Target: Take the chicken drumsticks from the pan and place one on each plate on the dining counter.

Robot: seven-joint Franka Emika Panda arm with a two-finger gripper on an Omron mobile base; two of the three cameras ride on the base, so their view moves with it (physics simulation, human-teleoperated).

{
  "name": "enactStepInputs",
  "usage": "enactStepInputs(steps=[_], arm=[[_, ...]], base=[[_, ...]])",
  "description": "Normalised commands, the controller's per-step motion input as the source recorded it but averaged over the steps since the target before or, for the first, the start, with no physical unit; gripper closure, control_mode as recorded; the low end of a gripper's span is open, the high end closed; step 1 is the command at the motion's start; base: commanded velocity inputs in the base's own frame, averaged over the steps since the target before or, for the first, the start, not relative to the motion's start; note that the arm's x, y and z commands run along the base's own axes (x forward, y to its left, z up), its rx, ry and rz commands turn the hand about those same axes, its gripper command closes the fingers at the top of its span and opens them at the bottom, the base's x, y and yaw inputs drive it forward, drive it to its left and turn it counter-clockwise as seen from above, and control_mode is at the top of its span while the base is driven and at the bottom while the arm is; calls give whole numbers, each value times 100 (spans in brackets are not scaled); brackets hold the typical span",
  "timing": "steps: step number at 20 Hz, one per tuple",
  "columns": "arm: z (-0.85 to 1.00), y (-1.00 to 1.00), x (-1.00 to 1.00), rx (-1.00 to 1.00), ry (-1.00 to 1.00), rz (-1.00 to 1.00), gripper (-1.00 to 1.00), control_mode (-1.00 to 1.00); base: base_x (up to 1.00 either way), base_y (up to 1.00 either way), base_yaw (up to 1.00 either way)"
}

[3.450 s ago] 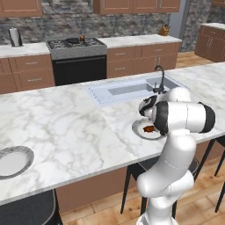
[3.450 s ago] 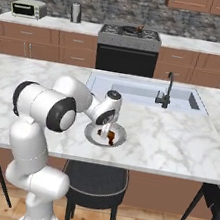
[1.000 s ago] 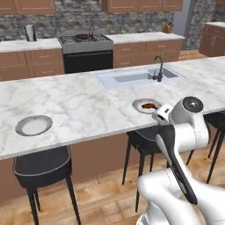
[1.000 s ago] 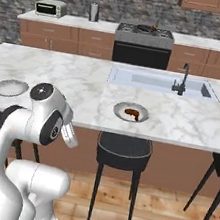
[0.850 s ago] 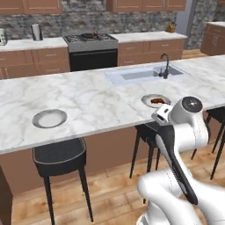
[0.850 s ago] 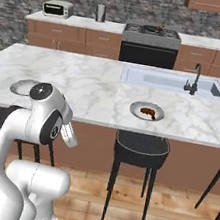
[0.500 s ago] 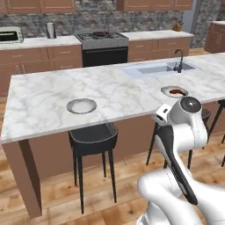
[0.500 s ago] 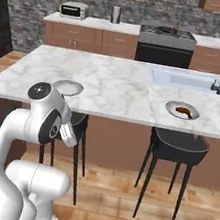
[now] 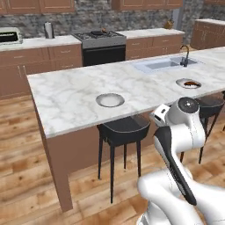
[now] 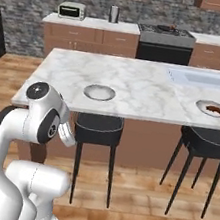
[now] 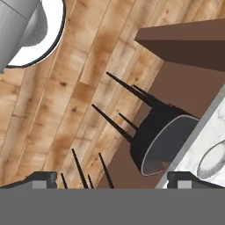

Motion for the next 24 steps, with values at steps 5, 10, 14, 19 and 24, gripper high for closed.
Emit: enactStepInputs(steps=[5, 10, 14, 19, 24], arm=[[0, 0, 0, 0, 0, 0, -100, 100], [0, 0, 0, 0, 0, 0, -100, 100], [0, 0, 0, 0, 0, 0, -100, 100], [0, 0, 0, 0, 0, 0, -100, 100], [0, 0, 0, 0, 0, 0, -100, 100]], base=[[0, 100, -35], [1, 100, -40], [4, 100, -38], [3, 100, -37], [18, 100, -39]])
